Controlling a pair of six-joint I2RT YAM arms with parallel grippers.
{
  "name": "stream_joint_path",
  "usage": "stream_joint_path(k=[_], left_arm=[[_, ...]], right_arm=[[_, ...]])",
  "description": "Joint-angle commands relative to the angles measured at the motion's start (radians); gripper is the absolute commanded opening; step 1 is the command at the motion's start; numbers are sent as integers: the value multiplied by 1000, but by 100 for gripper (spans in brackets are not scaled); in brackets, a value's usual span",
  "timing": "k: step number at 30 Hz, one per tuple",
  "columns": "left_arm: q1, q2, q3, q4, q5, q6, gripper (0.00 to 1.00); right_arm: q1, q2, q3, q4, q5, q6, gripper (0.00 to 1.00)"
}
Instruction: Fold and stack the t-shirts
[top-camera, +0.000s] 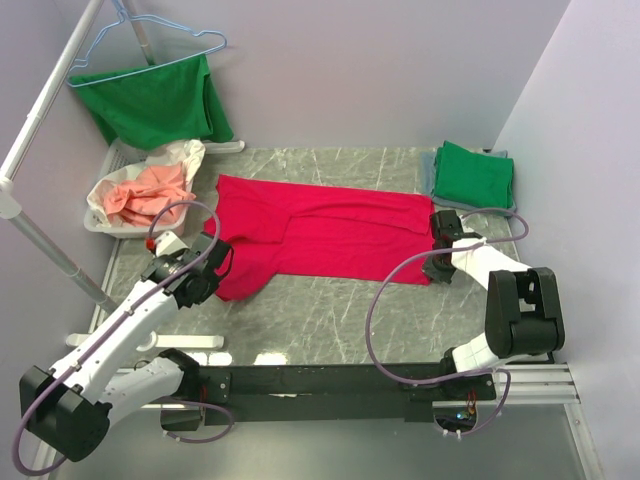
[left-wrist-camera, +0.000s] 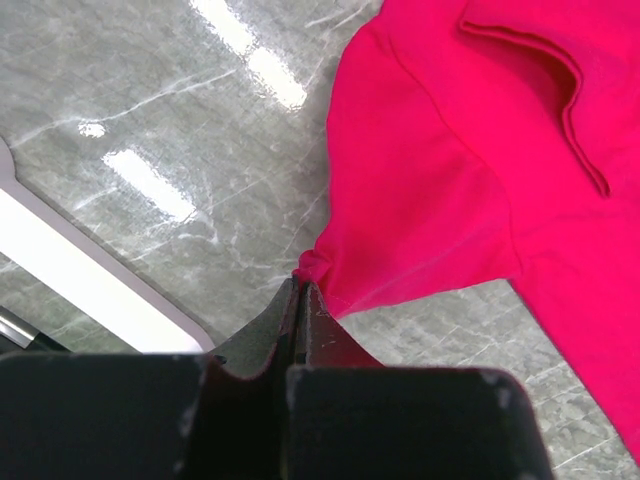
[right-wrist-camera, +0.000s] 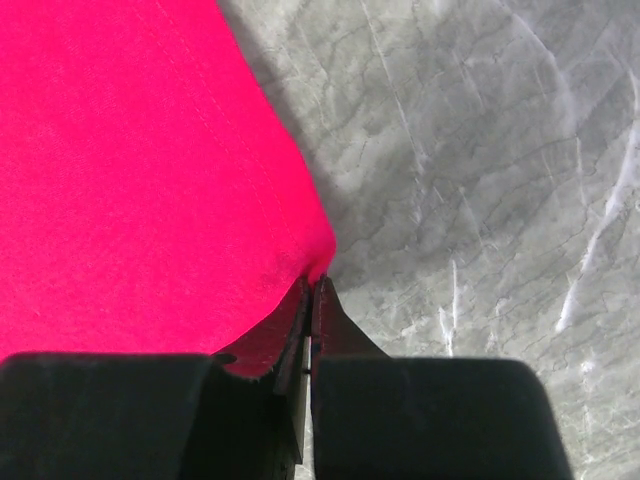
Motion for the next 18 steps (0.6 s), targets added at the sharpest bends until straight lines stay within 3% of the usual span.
stream_joint_path(k=[1,18], left_arm=[[-5,-15,55,-40,-35,-18,1],[-12,-145,98,-204,-49,-78,1]], right_arm=[[-3,-2,-2,-42,48,22,0],[-15,-325,-7,-232,140,123,0]])
